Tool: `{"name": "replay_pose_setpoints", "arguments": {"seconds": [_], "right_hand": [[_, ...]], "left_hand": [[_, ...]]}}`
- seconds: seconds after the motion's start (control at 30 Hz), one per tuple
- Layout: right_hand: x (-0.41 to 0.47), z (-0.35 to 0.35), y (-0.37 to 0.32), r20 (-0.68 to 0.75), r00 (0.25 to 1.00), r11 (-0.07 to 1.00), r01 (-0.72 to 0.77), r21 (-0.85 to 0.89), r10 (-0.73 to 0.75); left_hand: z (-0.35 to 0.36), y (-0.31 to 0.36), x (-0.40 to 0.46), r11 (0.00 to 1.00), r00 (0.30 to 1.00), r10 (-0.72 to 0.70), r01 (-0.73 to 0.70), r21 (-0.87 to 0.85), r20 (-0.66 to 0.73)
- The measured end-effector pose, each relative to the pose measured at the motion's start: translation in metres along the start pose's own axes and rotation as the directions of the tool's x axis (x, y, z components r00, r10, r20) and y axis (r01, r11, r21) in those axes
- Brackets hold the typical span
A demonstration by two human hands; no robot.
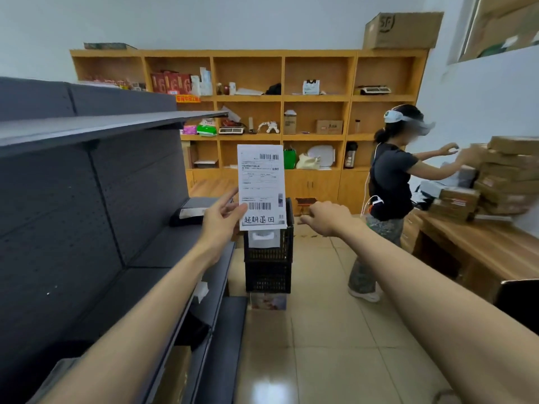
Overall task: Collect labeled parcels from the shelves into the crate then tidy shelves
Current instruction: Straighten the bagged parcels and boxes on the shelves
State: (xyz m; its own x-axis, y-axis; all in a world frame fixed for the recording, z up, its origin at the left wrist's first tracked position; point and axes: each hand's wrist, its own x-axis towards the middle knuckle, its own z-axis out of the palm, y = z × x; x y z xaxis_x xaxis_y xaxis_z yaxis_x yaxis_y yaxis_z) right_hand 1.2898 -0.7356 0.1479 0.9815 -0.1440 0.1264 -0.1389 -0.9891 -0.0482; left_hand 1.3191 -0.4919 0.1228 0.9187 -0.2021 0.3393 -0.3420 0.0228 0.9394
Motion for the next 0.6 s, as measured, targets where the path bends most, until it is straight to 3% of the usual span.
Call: {"name": "replay_pose_setpoints", "arguments": {"seconds": [0.6], "right_hand": [[0.288, 0.064, 0.066, -0.002, 0.998, 0.995, 0.063, 0.076, -0.063]], "left_hand": [[0.06, -0.122, 0.275, 0.998, 0.998, -0.049, 0.05, -0.03, 0.027]]}}
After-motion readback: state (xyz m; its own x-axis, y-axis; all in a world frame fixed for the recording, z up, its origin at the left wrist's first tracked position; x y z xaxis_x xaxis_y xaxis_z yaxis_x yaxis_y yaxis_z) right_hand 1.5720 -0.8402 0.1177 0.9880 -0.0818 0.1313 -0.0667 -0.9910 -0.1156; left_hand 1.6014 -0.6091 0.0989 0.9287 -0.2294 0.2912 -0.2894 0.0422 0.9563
